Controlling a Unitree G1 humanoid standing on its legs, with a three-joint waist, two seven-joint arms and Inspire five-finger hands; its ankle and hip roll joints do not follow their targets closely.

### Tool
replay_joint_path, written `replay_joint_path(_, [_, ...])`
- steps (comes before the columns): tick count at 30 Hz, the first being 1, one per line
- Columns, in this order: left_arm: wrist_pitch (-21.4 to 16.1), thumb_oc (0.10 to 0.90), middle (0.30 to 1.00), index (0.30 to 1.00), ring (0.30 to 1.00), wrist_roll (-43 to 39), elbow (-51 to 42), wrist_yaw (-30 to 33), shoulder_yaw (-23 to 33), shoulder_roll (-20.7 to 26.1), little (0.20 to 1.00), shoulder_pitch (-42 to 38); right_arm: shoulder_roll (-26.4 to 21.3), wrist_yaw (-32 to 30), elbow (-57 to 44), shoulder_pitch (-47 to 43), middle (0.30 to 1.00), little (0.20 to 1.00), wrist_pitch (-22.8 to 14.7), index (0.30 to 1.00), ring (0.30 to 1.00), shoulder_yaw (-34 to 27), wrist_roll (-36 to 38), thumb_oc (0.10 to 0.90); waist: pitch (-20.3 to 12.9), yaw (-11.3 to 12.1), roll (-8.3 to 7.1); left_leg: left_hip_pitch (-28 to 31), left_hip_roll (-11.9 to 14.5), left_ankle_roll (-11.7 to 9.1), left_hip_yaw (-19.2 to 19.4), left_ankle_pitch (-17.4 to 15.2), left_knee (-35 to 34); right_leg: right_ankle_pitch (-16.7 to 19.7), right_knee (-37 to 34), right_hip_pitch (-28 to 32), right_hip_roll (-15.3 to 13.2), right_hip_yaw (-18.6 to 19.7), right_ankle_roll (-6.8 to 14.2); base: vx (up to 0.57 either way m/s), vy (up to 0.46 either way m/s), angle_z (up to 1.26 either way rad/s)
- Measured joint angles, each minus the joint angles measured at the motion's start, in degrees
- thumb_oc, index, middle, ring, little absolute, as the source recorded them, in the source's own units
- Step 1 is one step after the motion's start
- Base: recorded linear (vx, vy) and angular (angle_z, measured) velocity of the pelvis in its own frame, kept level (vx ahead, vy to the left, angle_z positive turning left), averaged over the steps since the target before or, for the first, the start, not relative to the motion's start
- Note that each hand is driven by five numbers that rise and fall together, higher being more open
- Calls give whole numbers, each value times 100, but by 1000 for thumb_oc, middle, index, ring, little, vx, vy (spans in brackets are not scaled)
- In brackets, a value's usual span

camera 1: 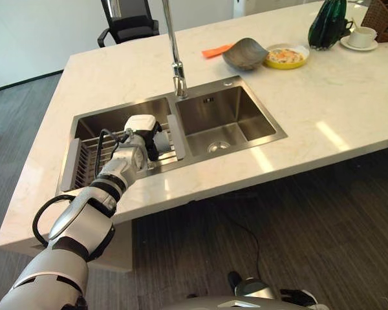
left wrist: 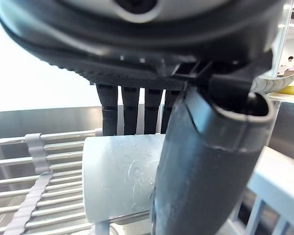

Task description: Place the dishes in the dishwasher.

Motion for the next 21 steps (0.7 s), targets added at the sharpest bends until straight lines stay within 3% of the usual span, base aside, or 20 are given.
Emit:
replay_joint_path(1, [-95,400,300,300,300,-30,-545,271,25,314,300,213,2,-15,-74,65,900,900,-61,900,900,6,0,800,51,8,-22,-3,1,0,5,0,0,3,0,-4,3,3,-4,0,0,0])
replay_joint_path(2, [-95,400,300,300,300,-30,-545,271,25,314,300,213,2,-15,-74,65,900,900,-61,900,900,6,0,800,51,8,-22,-3,1,0,5,0,0,3,0,-4,3,3,-4,0,0,0])
replay_joint_path(4, [-244,400,300,300,300,-508,-1240,816,808,455,300,710,28,-53,-77,122,900,900,-80,900,900,0,0,800,97,89,-90,-3,2,0,3,-1,0,5,0,0,1,-6,-18,0,0,0])
replay_joint_path(8, [-249,400,300,300,300,-1141,-1439,1445,1332,433,300,901,71,-106,-68,110,900,900,-82,900,900,-11,0,800,155,169,-184,-2,-2,2,-4,-1,0,12,-1,7,-4,-16,-29,5,-1,1])
replay_joint_path(9, [-275,400,300,300,300,-1684,-1983,1743,1996,187,300,1271,122,-184,-58,109,900,900,-76,900,900,-77,-1,800,166,177,-204,0,-9,11,-18,-7,0,11,-2,15,-14,-29,-30,0,0,0])
replay_joint_path(12, [-445,400,300,300,300,-2378,-2965,2383,2775,-381,300,1812,154,-298,-54,113,900,900,-60,900,900,-76,-4,800,176,224,-224,5,-12,22,-45,-13,0,8,-2,35,-21,-58,-36,-18,-10,5])
replay_joint_path(18, [-797,400,300,300,300,-3131,-3777,2972,3027,-669,300,1979,132,-447,-68,96,900,900,-49,900,900,-81,-5,800,167,307,-211,37,-16,35,-138,-9,0,-18,-3,100,-27,-158,-43,-10,0,8])
replay_joint_path(21, [-848,400,300,300,300,-3119,-3839,3004,3031,-654,300,1982,113,-509,-63,101,900,900,-44,900,900,-79,-6,800,148,358,-190,6,-16,32,-191,-4,-1,-14,-2,117,-30,-209,-56,-30,-11,8])
